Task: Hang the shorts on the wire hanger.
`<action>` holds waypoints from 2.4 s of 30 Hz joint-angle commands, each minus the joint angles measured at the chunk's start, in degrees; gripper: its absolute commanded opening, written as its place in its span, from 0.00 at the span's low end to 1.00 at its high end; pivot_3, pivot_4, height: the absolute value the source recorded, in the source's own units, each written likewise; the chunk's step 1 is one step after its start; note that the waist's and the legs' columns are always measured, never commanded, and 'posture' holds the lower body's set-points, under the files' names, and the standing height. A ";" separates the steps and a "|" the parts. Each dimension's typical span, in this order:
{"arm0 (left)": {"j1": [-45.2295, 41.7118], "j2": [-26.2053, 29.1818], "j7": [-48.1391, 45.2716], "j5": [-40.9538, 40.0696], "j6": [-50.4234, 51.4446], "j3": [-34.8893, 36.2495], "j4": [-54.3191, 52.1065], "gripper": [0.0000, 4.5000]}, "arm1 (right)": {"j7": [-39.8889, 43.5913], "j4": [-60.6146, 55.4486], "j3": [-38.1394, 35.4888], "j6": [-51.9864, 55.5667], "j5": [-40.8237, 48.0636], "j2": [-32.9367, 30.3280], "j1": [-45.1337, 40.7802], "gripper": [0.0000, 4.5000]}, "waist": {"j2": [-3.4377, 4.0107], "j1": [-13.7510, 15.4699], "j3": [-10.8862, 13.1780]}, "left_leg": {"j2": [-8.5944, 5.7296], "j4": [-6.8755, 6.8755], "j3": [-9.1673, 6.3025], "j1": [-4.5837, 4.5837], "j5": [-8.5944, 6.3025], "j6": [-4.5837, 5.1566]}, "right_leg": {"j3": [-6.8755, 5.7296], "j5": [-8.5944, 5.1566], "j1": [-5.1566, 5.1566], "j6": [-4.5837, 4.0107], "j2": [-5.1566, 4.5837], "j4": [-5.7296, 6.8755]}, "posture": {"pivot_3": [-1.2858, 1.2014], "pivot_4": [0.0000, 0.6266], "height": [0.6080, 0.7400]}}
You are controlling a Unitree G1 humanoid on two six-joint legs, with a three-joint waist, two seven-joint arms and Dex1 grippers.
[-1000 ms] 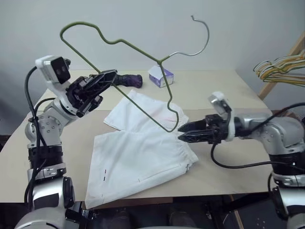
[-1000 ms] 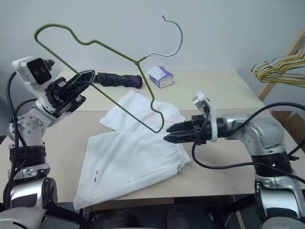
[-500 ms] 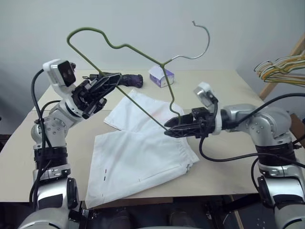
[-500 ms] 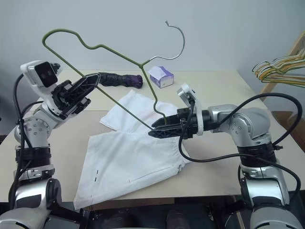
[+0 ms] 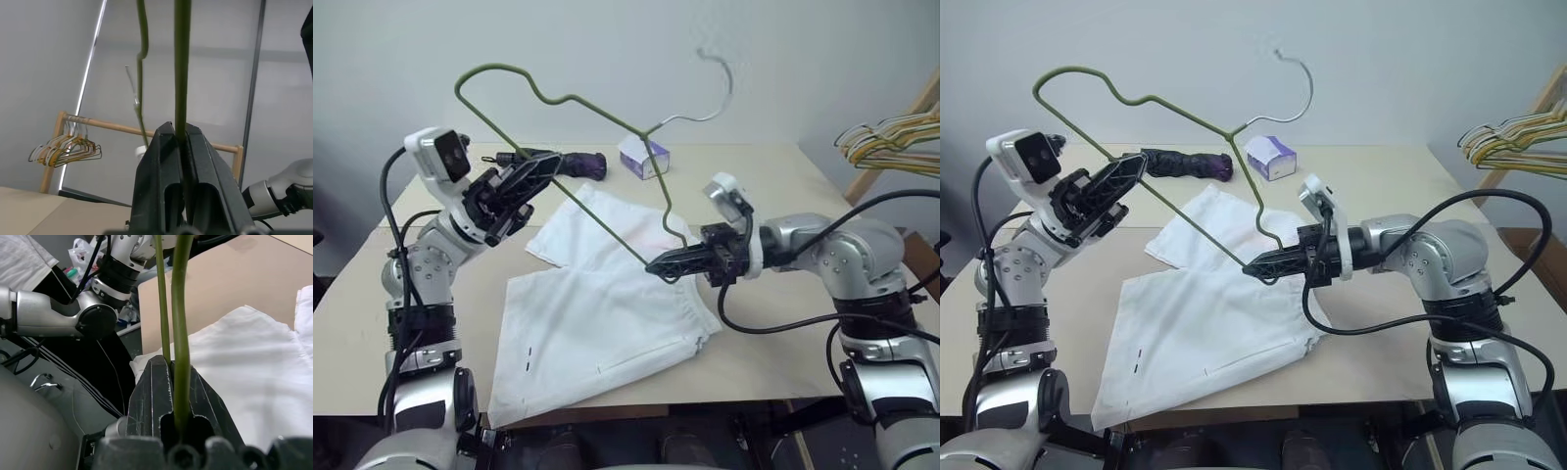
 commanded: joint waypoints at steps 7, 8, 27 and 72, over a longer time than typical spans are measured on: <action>1.14 0.40 3.26 6.51 -0.85 -4.78 -2.28 0.54 | -3.35 -0.92 -4.57 0.19 2.46 1.17 -0.33 0.00 | 0.00 -0.09 0.00 | 0.00 0.01 0.01 0.00 0.00 0.00 | 0.00 0.01 0.00 0.00 0.00 0.00 | 0.47 0.00 1.00; 1.73 1.10 4.23 8.71 -0.97 -6.27 -2.44 0.61 | -4.92 -0.42 -6.32 0.77 3.39 1.86 -0.20 0.00 | 0.00 -0.09 0.00 | 0.00 0.01 0.00 0.00 0.00 0.00 | 0.00 0.01 0.00 0.00 0.00 0.00 | 0.47 0.00 1.00; 18.70 13.53 -0.43 34.99 -18.90 -21.93 -12.14 0.99 | -16.41 4.18 -29.43 26.43 19.04 -20.28 31.62 0.00 | 0.34 -0.10 0.01 | 0.00 -0.02 0.10 -0.03 -0.02 0.02 | 0.04 0.03 -0.05 -0.07 -0.08 -0.05 | 0.46 0.00 1.00; 21.76 13.34 2.03 31.96 -15.83 -21.41 -16.42 0.99 | 3.78 22.05 -7.80 13.72 -0.37 -25.44 28.08 0.00 | 0.37 0.16 0.00 | -0.01 0.03 0.20 0.23 -0.05 0.09 | 0.23 0.00 0.10 0.05 -0.03 -0.04 | 0.48 0.00 1.00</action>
